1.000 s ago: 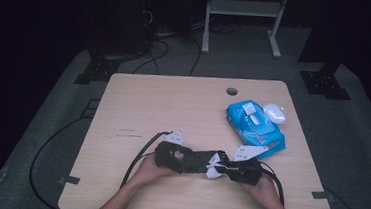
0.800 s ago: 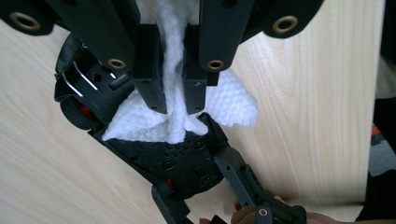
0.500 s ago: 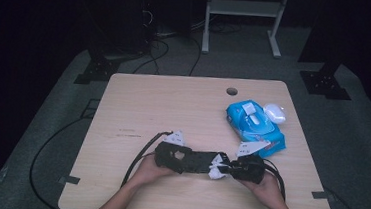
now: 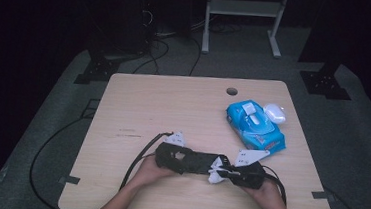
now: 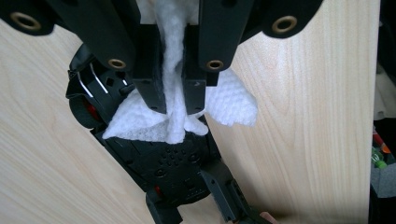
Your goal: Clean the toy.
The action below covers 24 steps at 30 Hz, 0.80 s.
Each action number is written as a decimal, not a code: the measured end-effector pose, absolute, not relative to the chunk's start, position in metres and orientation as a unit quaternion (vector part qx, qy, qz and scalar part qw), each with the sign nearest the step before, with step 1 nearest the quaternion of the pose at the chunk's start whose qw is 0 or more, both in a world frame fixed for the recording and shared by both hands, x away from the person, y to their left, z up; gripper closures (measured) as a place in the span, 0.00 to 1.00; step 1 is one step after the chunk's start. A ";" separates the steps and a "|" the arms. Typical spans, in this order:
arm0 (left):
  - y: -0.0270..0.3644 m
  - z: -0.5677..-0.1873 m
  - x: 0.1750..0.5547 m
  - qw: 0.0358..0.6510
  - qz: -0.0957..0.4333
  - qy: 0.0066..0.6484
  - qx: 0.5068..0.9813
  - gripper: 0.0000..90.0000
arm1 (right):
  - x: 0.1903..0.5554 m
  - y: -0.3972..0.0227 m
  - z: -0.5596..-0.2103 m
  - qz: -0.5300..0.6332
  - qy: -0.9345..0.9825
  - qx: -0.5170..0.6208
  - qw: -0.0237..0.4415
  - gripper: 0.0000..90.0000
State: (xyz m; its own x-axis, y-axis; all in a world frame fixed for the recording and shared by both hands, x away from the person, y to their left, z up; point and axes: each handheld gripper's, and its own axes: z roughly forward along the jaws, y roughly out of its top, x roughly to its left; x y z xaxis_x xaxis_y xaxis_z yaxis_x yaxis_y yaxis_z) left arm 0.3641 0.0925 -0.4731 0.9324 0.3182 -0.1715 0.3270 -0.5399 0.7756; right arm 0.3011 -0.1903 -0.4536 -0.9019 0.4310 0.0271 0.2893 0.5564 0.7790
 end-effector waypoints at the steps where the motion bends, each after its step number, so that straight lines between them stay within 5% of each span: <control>1: 0.092 -0.473 0.364 0.442 -0.006 0.185 0.877 0.31 | 0.301 -0.191 -0.454 0.426 0.878 0.202 0.087 0.90; 11: 0.094 -0.475 0.369 0.441 -0.036 0.201 0.874 0.31 | 0.288 -0.187 -0.457 0.421 0.882 0.163 0.135 0.90; 20: 0.093 -0.471 0.361 0.438 -0.003 0.183 0.880 0.33 | 0.282 -0.187 -0.460 0.423 0.881 0.139 0.159 0.90; 24: 0.102 -0.466 0.354 0.464 0.006 0.178 0.868 0.43 | 0.277 -0.187 -0.460 0.419 0.883 0.122 0.171 0.90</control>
